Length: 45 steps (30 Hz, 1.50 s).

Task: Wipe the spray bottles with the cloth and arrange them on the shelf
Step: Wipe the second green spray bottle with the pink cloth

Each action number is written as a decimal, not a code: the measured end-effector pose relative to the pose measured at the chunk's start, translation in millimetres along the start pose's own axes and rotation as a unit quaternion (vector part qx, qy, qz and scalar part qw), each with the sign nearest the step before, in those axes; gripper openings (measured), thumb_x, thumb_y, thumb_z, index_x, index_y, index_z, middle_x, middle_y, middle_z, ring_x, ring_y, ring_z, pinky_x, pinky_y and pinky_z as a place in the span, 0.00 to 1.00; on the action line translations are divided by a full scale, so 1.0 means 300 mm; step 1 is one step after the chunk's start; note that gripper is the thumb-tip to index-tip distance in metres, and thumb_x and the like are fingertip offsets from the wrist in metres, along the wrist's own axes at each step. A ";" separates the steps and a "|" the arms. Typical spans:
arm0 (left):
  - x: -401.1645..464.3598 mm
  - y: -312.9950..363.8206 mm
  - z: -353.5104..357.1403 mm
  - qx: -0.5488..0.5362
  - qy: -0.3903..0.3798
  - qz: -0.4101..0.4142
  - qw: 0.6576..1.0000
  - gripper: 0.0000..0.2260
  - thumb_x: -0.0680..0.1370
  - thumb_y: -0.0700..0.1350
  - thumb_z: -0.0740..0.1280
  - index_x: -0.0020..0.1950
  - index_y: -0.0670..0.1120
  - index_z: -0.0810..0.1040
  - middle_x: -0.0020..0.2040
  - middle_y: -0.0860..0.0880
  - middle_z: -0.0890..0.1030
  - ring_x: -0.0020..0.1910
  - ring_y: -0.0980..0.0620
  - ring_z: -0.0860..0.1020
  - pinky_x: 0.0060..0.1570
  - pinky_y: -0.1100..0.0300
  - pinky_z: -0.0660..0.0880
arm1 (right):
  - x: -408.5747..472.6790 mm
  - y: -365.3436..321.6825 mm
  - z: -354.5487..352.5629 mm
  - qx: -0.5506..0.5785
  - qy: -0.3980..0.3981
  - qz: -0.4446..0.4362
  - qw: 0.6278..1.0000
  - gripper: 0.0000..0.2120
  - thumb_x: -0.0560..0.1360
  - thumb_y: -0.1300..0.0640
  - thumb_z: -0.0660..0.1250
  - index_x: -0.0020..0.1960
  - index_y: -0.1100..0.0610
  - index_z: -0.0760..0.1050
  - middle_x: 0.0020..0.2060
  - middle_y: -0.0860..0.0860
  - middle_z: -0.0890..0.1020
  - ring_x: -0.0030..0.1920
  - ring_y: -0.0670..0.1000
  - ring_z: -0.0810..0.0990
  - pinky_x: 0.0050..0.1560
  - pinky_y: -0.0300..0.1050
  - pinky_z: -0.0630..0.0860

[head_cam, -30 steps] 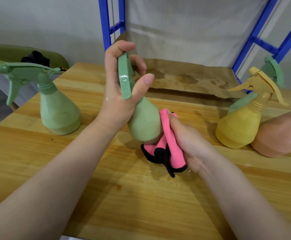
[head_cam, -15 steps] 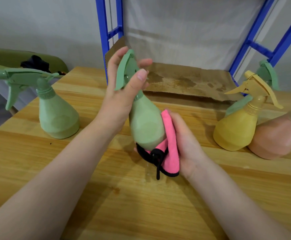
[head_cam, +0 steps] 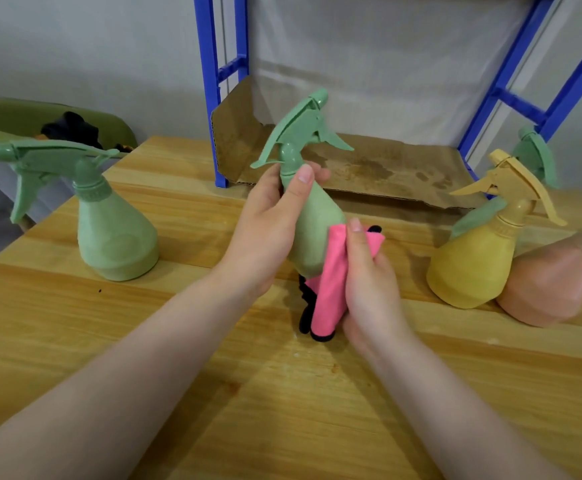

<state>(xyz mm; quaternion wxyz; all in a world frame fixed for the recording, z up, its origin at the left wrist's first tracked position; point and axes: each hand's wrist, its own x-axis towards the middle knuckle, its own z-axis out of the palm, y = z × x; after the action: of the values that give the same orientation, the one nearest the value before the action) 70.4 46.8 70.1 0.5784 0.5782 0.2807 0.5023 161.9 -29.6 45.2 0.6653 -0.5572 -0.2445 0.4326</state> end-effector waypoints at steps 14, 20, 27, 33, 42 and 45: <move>0.024 0.031 -0.059 0.077 -0.028 0.095 0.992 0.12 0.81 0.50 0.57 0.55 0.44 0.76 0.45 0.49 0.82 0.47 0.54 0.79 0.51 0.55 0.76 | 0.019 -0.081 -0.058 0.006 0.037 -0.137 0.990 0.12 0.80 0.41 0.59 0.51 0.48 0.76 0.34 0.46 0.85 0.37 0.48 0.85 0.35 0.48 0.81; 0.016 0.044 -0.079 0.075 -0.172 0.031 0.982 0.13 0.79 0.50 0.59 0.50 0.42 0.77 0.42 0.47 0.82 0.40 0.50 0.79 0.39 0.58 0.76 | 0.001 -0.145 -0.092 -0.004 0.058 -0.250 0.967 0.12 0.77 0.37 0.58 0.40 0.32 0.79 0.36 0.38 0.83 0.44 0.45 0.83 0.48 0.58 0.83; -0.019 0.024 -0.042 0.253 -0.269 0.084 0.926 0.19 0.77 0.59 0.60 0.46 0.45 0.78 0.42 0.48 0.82 0.43 0.47 0.80 0.45 0.45 0.77 | -0.009 -0.141 -0.093 -0.083 0.006 -0.399 0.913 0.23 0.79 0.37 0.59 0.56 0.56 0.77 0.46 0.44 0.83 0.49 0.44 0.81 0.53 0.47 0.78; -0.037 0.007 -0.012 0.329 -0.260 0.121 0.900 0.22 0.76 0.62 0.57 0.46 0.46 0.79 0.40 0.55 0.80 0.41 0.55 0.79 0.44 0.51 0.76 | 0.012 -0.112 -0.104 -0.183 0.051 -0.445 0.875 0.04 0.77 0.45 0.65 0.48 0.43 0.71 0.37 0.38 0.78 0.39 0.38 0.77 0.44 0.33 0.71; -0.066 -0.012 0.020 0.346 -0.218 0.186 0.893 0.24 0.77 0.62 0.55 0.43 0.44 0.80 0.35 0.62 0.76 0.37 0.63 0.76 0.39 0.60 0.71 | 0.013 -0.137 -0.121 -0.234 0.100 -0.454 0.854 0.17 0.81 0.45 0.58 0.36 0.50 0.69 0.26 0.43 0.70 0.29 0.42 0.71 0.33 0.35 0.67; -0.067 -0.015 0.018 0.370 -0.212 0.188 0.885 0.24 0.76 0.63 0.54 0.43 0.45 0.79 0.35 0.60 0.76 0.37 0.60 0.76 0.39 0.58 0.71 | 0.013 -0.141 -0.116 -0.217 0.107 -0.409 0.880 0.22 0.81 0.44 0.58 0.32 0.53 0.67 0.23 0.44 0.69 0.27 0.45 0.70 0.31 0.40 0.67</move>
<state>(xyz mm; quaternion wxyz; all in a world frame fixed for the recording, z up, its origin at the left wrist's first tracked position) 69.8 27.3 61.5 0.2626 0.8848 0.2032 0.3269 204.7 -45.0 76.0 0.6676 -0.5809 -0.4656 -0.0043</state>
